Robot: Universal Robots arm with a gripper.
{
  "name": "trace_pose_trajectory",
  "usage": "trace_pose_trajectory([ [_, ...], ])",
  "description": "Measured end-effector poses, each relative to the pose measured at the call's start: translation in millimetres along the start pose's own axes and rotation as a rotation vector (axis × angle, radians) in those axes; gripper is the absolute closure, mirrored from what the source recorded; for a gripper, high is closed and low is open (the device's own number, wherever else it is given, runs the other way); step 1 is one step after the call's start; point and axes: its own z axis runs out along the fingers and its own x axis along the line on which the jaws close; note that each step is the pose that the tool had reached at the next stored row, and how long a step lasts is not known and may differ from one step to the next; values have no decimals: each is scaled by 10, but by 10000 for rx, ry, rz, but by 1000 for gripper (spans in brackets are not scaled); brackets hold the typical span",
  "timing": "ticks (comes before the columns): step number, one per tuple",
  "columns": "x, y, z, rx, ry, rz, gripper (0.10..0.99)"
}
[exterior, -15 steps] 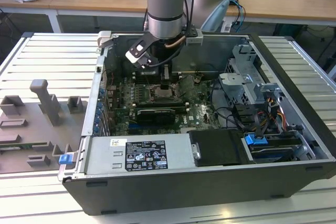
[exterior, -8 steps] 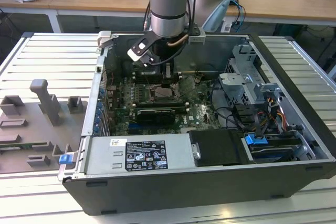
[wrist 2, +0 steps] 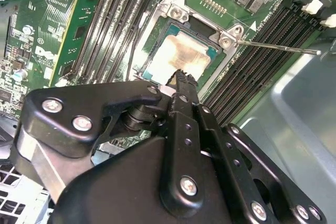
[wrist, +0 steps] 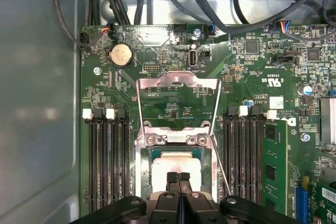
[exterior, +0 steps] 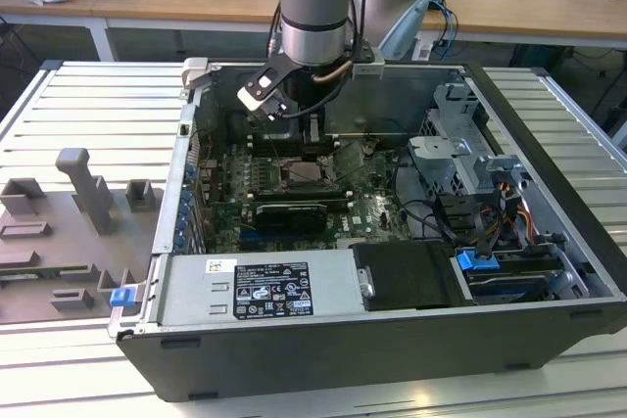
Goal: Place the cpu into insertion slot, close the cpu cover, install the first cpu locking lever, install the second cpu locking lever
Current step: 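Close the cpu cover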
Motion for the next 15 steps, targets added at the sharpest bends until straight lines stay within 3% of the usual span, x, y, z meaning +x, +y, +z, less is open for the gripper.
trace_pose_trajectory([
  [15, 1, 2, -54, 1, -2, -1, 980],
])
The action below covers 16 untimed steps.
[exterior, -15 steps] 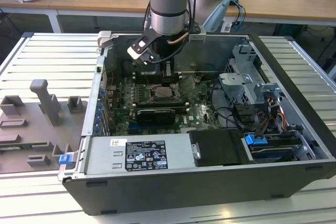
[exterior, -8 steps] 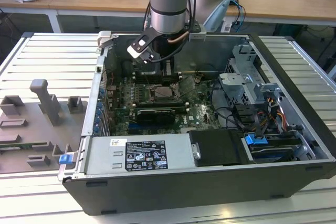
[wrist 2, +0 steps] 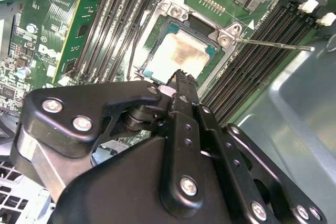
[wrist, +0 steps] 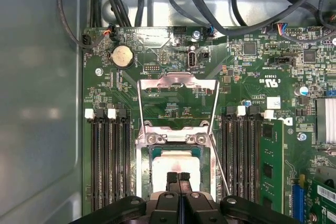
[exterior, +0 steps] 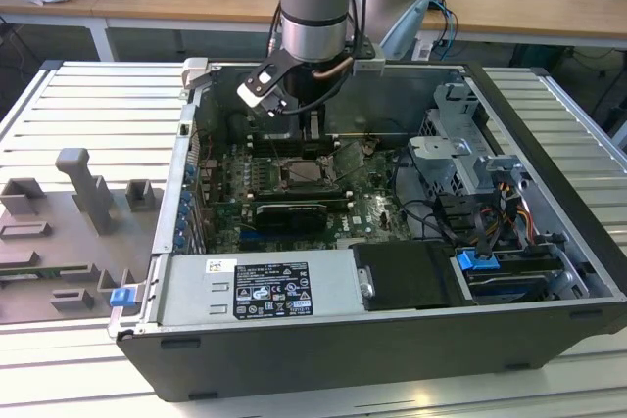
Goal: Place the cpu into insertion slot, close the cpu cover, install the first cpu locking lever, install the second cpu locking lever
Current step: 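Close the cpu cover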
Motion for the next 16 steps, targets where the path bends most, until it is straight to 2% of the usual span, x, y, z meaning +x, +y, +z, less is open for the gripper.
trace_pose_trajectory([
  [16, 2, 3, -49, -2, 2, -1, 980],
])
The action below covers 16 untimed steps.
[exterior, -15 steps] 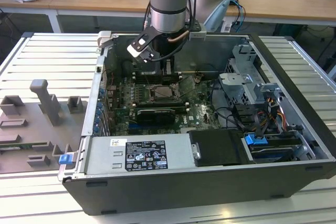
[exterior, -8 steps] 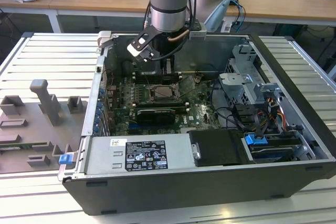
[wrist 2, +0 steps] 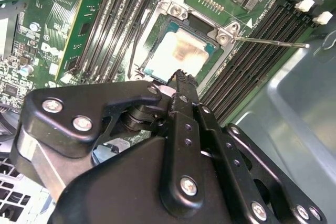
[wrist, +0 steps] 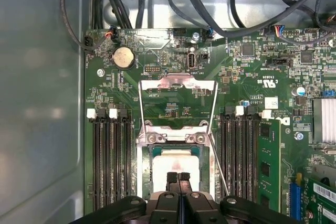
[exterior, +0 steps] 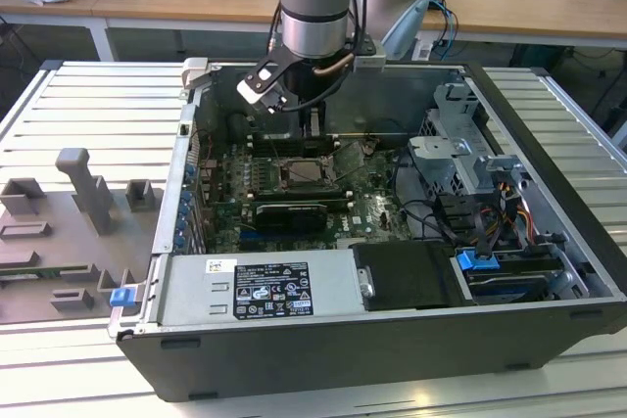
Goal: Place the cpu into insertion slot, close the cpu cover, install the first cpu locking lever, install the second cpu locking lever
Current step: 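Close the cpu cover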
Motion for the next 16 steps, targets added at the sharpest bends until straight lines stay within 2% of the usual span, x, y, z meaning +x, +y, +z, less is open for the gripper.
trace_pose_trajectory([
  [16, 4, 4, -98, 0, 1, 1, 980],
])
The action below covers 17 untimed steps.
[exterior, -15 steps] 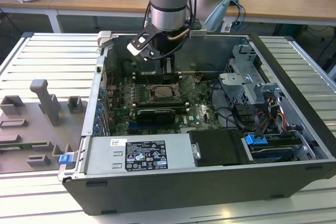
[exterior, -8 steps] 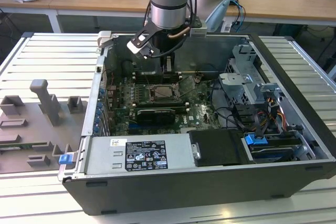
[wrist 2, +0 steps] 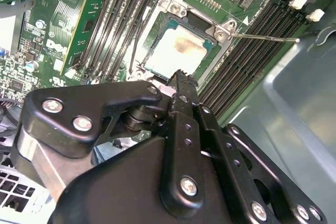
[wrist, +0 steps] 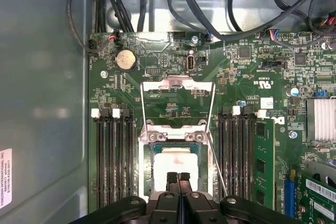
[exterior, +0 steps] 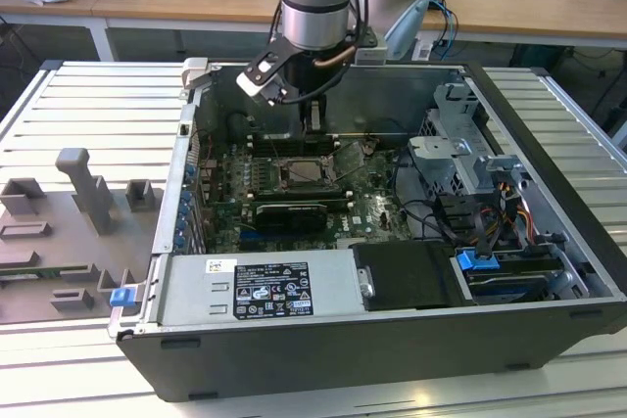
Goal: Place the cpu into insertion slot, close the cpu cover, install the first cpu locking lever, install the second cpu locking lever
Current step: 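Close the cpu cover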
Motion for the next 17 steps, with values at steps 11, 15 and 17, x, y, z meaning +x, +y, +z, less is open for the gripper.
trace_pose_trajectory([
  [11, 6, 4, -108, 1, 0, 1, 980],
  [15, 7, 6, -146, 0, 0, 0, 980],
  [17, 8, 6, -157, 1, -1, 1, 980],
])
